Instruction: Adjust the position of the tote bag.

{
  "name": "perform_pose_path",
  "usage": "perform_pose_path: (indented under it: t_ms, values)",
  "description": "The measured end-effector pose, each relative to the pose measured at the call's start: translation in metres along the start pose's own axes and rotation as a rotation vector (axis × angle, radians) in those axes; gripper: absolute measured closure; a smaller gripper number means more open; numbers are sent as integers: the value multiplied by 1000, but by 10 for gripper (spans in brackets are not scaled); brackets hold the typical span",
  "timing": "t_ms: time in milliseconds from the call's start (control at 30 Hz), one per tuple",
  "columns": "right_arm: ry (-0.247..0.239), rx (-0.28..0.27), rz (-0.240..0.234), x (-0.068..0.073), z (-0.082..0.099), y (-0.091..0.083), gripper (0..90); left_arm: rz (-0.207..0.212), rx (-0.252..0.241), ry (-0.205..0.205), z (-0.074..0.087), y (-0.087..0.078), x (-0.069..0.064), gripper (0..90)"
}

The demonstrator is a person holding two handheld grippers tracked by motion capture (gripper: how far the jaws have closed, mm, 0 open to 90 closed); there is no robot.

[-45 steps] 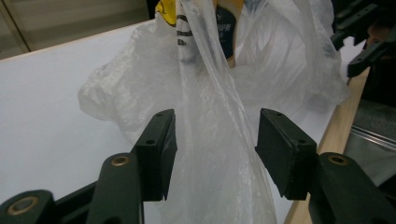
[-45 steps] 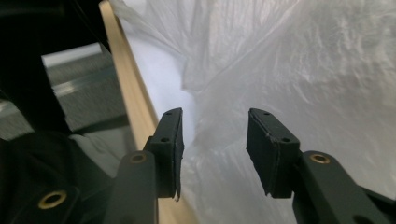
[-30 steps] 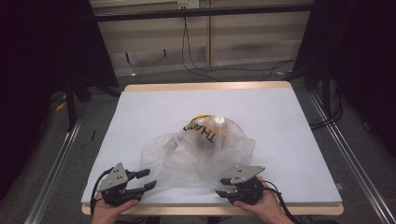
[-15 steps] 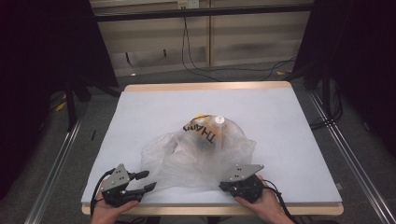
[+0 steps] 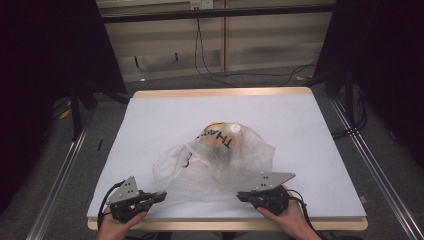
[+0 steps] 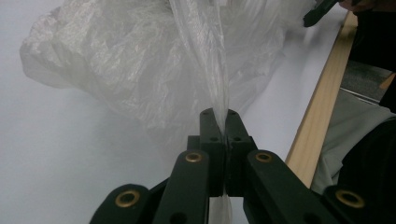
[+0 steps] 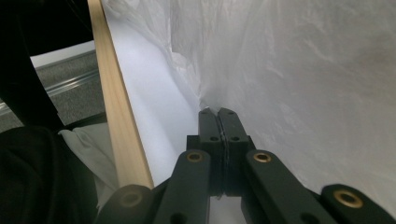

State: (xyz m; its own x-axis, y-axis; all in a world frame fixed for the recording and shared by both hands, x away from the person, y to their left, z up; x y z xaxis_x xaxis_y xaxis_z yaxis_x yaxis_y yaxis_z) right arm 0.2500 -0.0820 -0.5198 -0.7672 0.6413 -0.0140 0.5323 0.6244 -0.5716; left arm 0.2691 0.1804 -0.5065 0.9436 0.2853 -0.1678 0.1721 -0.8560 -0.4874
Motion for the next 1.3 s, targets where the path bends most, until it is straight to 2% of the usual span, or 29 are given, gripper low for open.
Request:
perform_pose_path:
  t_ms: [167,200,233,300,333,567,667,733,767,833,1000,1100,1133,1200,1300]
  values:
    - [11,-44,-1,-2,-9,-9,900,-26,-45,-10,-6,-6,2,900]
    - [14,-55,-2,-2,-12,-11,900,-14,-54,-16,-6,-6,1,900]
    - [11,-65,1,-3,-14,-13,900,-27,-37,-7,-5,-7,2,900]
    - [7,-87,-6,-2,-19,-17,900,-16,-63,-21,-8,-6,0,900]
    - [12,-93,-6,-2,-20,-18,900,-25,-59,1,-9,-8,2,900]
    - [21,-150,-11,-4,-34,-30,900,-16,-126,-7,-22,-15,1,900]
    - [26,-166,-3,-8,-39,-35,900,-30,-134,11,-29,-18,0,900]
    - [35,-174,-2,-10,-41,-38,900,-21,-160,19,-35,-20,-1,900]
    - [37,-178,-2,-10,-42,-39,900,-20,-157,28,-36,-21,-1,900]
    - [39,-192,3,-12,-46,-44,900,-36,-178,14,-40,-23,-1,900]
    - [41,-235,17,-19,-60,-55,900,-27,-182,25,-45,-26,0,900]
    - [39,-261,28,-23,-69,-61,900,-17,-196,39,-53,-27,-2,900]
    - [42,-269,23,-24,-72,-62,900,-27,-202,41,-57,-28,-2,900]
    - [37,-276,25,-24,-75,-64,900,-17,-196,65,-61,-29,-2,900]
    - [25,-294,28,-25,-82,-69,900,-28,-221,56,-71,-31,0,900]
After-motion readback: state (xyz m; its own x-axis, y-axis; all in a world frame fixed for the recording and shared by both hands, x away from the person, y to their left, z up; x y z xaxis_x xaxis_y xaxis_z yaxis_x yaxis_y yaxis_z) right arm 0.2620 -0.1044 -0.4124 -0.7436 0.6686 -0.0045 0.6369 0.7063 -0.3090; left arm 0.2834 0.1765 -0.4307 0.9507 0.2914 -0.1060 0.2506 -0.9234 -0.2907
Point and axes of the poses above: each handheld gripper's, and its own axes: y roughly forward along the jaws, z roughly out of its underside, x roughly to its left, the point moved 10 cm from there along y, roughly forward along the jaws, and after that the axes turned 12 degrees about z, right-handed, at the moved point
